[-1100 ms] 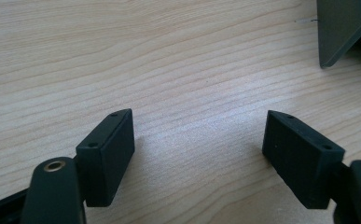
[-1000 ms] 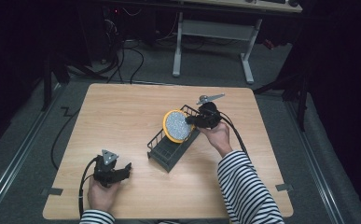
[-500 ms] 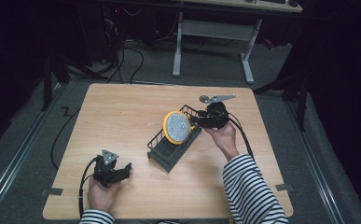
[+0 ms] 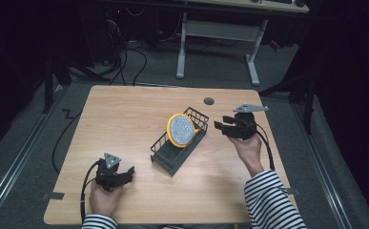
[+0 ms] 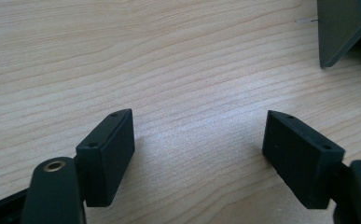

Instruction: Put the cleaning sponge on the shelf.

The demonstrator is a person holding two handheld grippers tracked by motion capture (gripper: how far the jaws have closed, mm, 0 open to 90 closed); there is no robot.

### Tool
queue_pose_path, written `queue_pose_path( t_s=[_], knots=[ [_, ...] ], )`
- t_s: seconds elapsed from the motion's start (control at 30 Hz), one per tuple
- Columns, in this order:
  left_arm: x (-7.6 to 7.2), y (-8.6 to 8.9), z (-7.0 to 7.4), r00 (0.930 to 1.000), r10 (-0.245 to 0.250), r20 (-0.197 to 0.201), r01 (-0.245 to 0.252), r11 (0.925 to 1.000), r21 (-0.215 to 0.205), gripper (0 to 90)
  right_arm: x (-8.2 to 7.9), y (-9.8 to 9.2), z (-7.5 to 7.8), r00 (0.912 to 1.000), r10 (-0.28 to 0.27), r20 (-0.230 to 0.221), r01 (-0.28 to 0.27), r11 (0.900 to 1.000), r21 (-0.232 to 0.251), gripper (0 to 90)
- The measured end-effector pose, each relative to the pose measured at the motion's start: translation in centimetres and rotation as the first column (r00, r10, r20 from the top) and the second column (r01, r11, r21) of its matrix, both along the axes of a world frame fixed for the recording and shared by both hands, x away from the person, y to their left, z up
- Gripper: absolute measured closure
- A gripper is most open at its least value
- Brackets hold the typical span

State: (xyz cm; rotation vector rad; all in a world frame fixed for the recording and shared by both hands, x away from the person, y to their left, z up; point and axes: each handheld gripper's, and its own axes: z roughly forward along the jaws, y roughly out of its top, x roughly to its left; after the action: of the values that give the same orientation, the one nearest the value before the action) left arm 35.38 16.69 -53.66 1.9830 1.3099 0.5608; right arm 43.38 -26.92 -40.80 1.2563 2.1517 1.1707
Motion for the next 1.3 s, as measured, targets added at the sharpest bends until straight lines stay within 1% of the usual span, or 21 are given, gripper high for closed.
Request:
queue_pose_path(
  t_s=[0.13, 0.2, 0.23, 0.3, 0.33, 0.37, 0.47, 0.53, 0.57, 0.6, 0.63, 0.73, 0.8, 0.9, 0.93, 1.0, 1.1, 1.2, 1.23, 1.27, 1.3],
  knots=[
    [0.0, 0.0, 0.0, 1.0000, 0.000, 0.000, 0.000, 1.0000, 0.000, 25.5, -0.7, -1.1, 0.2, 0.9999, -0.016, -0.002, 0.016, 1.000, 0.004, 51.8],
    [0.0, 0.0, 0.0, 1.0000, 0.000, 0.000, 0.000, 1.0000, 0.000, 25.5, -1.3, -1.8, 0.4, 0.9996, -0.027, 0.009, 0.027, 0.999, 0.017, 51.8],
    [0.0, 0.0, 0.0, 1.0000, 0.000, 0.000, 0.000, 1.0000, 0.000, 25.5, -1.8, -2.4, 0.4, 0.9994, -0.036, 0.006, 0.035, 0.999, 0.034, 51.8],
    [0.0, 0.0, 0.0, 1.0000, 0.000, 0.000, 0.000, 1.0000, 0.000, 25.6, -2.2, -3.0, 0.4, 0.9990, -0.046, 0.002, 0.046, 0.998, 0.032, 51.7],
    [0.0, 0.0, 0.0, 1.0000, 0.000, 0.000, 0.000, 1.0000, 0.000, 25.6, -2.2, -3.0, 0.4, 0.9990, -0.046, 0.002, 0.046, 0.998, 0.032, 51.7],
    [0.0, 0.0, 0.0, 1.0000, 0.001, 0.000, -0.001, 1.0000, 0.000, 25.6, -2.7, -3.5, 0.5, 0.9986, -0.053, 0.008, 0.053, 0.998, 0.029, 51.7],
    [0.0, 0.0, 0.0, 1.0000, 0.001, 0.000, -0.001, 1.0000, 0.000, 25.6, -3.6, -4.3, 0.7, 0.9976, -0.065, 0.024, 0.064, 0.996, 0.061, 51.7],
    [0.0, 0.0, 0.0, 1.0000, 0.001, 0.000, -0.001, 1.0000, 0.000, 25.6, -3.9, -4.5, 0.7, 0.9973, -0.070, 0.024, 0.068, 0.996, 0.064, 51.6],
    [0.0, 0.0, 0.0, 1.0000, 0.001, 0.000, -0.001, 1.0000, 0.000, 25.6, -4.4, -4.9, 0.7, 0.9968, -0.075, 0.028, 0.072, 0.995, 0.067, 51.5],
    [0.0, 0.0, 0.0, 1.0000, 0.001, 0.000, -0.001, 1.0000, 0.000, 25.6, -4.4, -4.9, 0.7, 0.9968, -0.075, 0.028, 0.072, 0.995, 0.067, 51.5],
    [0.0, 0.0, 0.0, 1.0000, 0.001, 0.000, -0.001, 1.0000, 0.000, 25.6, -5.0, -5.4, 0.7, 0.9964, -0.078, 0.033, 0.074, 0.993, 0.095, 51.5],
    [0.0, 0.0, 0.0, 1.0000, 0.001, 0.000, -0.001, 1.0000, 0.000, 25.7, -5.4, -5.8, 0.6, 0.9959, -0.081, 0.039, 0.077, 0.992, 0.096, 51.5],
    [0.0, 0.0, 0.0, 1.0000, 0.001, 0.000, -0.001, 1.0000, 0.000, 25.7, -5.8, -6.1, 0.5, 0.9952, -0.091, 0.038, 0.087, 0.992, 0.092, 51.4],
    [0.0, 0.0, 0.0, 1.0000, 0.001, 0.000, -0.001, 1.0000, 0.000, 25.6, -6.7, -6.9, 0.3, 0.9938, -0.101, 0.047, 0.095, 0.990, 0.103, 51.4],
    [0.0, 0.0, 0.0, 1.0000, 0.001, 0.000, -0.001, 1.0000, 0.000, 25.6, -6.7, -6.9, 0.3, 0.9938, -0.101, 0.047, 0.095, 0.990, 0.103, 51.4],
    [0.0, 0.0, 0.0, 1.0000, 0.001, 0.000, -0.001, 1.0000, 0.000, 25.6, -7.3, -7.4, 0.1, 0.9928, -0.110, 0.046, 0.105, 0.988, 0.110, 51.6],
    [0.0, 0.0, 0.0, 1.0000, 0.002, 0.000, -0.002, 1.0000, 0.000, 25.7, -7.9, -7.8, -0.3, 0.9950, -0.093, 0.038, 0.087, 0.988, 0.130, 55.9],
    [0.0, 0.0, 0.0, 1.0000, 0.003, 0.000, -0.003, 1.0000, -0.001, 25.9, -8.3, -8.0, -0.7, 0.9947, -0.096, 0.037, 0.091, 0.988, 0.122, 56.0],
    [0.0, 0.0, 0.0, 1.0000, 0.003, 0.000, -0.003, 1.0000, -0.001, 25.9, -8.7, -8.2, -1.0, 0.9948, -0.098, 0.030, 0.093, 0.986, 0.137, 55.9],
    [0.0, 0.0, 0.0, 1.0000, 0.003, 0.000, -0.003, 1.0000, -0.001, 25.9, -8.7, -8.2, -1.0, 0.9948, -0.098, 0.030, 0.093, 0.986, 0.137, 55.9],
    [0.0, 0.0, 0.0, 1.0000, 0.003, 0.000, -0.003, 1.0000, -0.001, 25.8, -9.1, -8.3, -1.3, 0.9942, -0.102, 0.033, 0.097, 0.986, 0.138, 55.5]
  ],
)
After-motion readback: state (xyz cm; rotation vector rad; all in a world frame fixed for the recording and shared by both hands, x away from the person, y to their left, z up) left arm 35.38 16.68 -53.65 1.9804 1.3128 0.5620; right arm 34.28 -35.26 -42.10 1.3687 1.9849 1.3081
